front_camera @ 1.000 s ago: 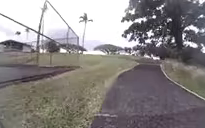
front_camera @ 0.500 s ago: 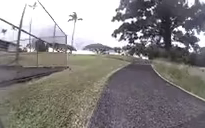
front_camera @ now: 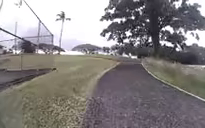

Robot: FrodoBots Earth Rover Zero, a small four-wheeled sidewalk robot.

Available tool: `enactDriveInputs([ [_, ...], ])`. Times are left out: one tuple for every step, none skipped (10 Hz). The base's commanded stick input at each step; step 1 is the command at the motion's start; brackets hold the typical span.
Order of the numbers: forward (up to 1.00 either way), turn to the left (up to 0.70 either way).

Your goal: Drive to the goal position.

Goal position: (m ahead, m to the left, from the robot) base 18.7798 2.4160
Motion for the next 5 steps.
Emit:
enactDriveInputs([
  [0.85,0.0],
  [0.85,0.0],
  [0.85,0.0],
  [0.85,0.0],
  [0.85,0.0],
])
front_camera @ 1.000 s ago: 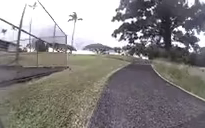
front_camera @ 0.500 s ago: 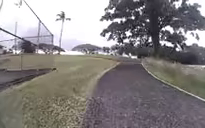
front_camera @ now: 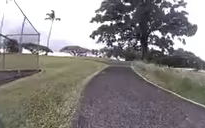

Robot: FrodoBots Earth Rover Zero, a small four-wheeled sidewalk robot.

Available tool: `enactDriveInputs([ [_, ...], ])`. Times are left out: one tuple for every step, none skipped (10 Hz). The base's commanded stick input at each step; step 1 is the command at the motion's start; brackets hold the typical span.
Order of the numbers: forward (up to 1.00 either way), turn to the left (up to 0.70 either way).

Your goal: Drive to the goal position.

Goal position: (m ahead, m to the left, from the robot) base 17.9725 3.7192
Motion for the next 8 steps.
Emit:
enactDriveInputs([
  [0.85,-0.08],
  [0.85,-0.3],
  [0.85,-0.34],
  [0.85,-0.34],
  [0.85,-0.26],
  [0.85,0.0],
  [0.85,0.0],
  [0.85,0.0],
])
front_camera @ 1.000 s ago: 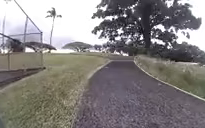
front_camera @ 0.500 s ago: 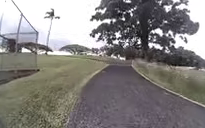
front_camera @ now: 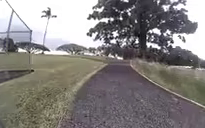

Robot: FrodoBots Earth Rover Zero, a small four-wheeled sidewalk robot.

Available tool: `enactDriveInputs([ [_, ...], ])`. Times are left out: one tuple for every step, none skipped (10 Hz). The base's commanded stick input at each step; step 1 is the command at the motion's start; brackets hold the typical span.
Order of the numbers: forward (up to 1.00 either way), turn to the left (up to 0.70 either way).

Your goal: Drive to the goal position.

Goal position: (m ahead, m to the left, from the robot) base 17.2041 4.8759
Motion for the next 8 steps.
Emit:
enactDriveInputs([
  [0.85,0.0],
  [0.85,0.0],
  [0.85,0.0],
  [0.85,0.0],
  [0.85,0.0],
  [0.85,0.0],
  [0.85,0.0],
  [0.85,0.0],
])
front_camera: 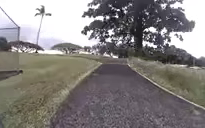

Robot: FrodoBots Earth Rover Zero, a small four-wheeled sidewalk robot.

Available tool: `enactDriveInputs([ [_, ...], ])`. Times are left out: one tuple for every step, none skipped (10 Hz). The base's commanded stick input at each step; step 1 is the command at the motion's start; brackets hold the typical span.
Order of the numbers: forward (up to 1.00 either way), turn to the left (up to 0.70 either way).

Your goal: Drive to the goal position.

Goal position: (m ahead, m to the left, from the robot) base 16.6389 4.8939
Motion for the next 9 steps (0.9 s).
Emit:
enactDriveInputs([
  [0.85,0.0],
  [0.85,0.0],
  [0.85,0.0],
  [0.85,0.0],
  [0.85,0.0],
  [0.85,0.0],
  [0.85,0.0],
  [0.85,0.0],
  [0.85,0.0],
])
